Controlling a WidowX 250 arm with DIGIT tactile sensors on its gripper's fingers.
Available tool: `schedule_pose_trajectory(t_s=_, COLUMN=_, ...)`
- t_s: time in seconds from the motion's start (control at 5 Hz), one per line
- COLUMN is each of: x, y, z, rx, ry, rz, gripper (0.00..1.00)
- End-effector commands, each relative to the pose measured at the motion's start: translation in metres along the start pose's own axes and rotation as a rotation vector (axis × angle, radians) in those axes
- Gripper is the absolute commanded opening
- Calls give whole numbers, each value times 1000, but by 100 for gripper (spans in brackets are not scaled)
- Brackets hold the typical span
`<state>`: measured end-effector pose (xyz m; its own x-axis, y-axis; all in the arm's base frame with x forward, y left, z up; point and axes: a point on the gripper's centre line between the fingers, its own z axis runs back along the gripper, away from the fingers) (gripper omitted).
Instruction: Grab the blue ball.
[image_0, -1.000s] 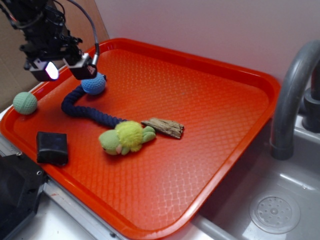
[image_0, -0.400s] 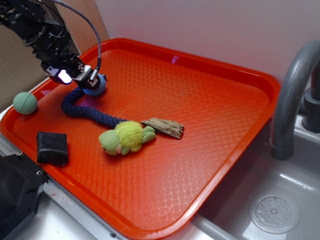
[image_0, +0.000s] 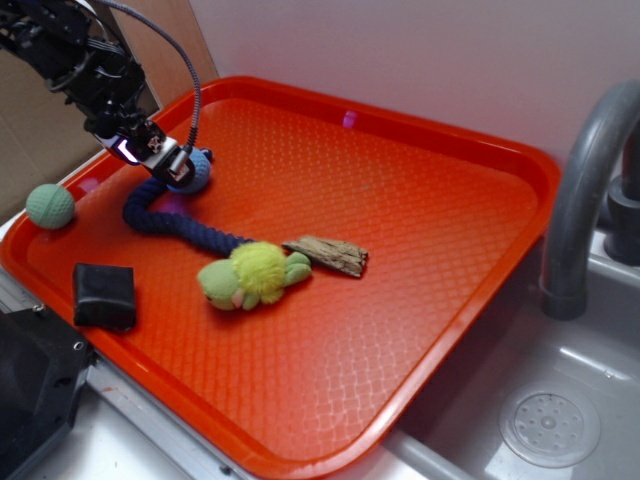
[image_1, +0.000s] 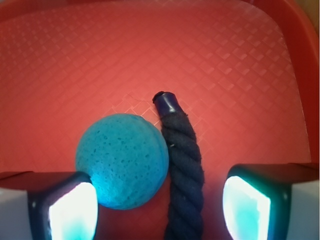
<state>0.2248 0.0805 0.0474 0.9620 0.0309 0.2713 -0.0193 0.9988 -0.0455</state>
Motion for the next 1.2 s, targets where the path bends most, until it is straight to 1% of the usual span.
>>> schedule_pose_trajectory(t_s=0.0, x=7, y=9, z=12, rx=20, ry=-46, rz=2, gripper=100)
schedule_pose_trajectory(t_s=0.2, x=23, y=-7, z=11, rx=8, ry=-69, rz=-52, gripper=100)
schedule_pose_trajectory(t_s=0.4, x=34, y=-24, z=15, rx=19, ry=-75, rz=-116, gripper=100)
schedule_pose_trajectory(t_s=0.6, x=39, y=-38, z=12, rx=6, ry=-61, rz=-170, gripper=100)
schedule_pose_trajectory(t_s=0.8, x=40, y=-42, z=0, rx=-9, ry=-24, rz=-191, gripper=100)
schedule_pose_trajectory(t_s=1.0, x=32, y=-39, z=-26, rx=1, ry=57, rz=-191, gripper=100)
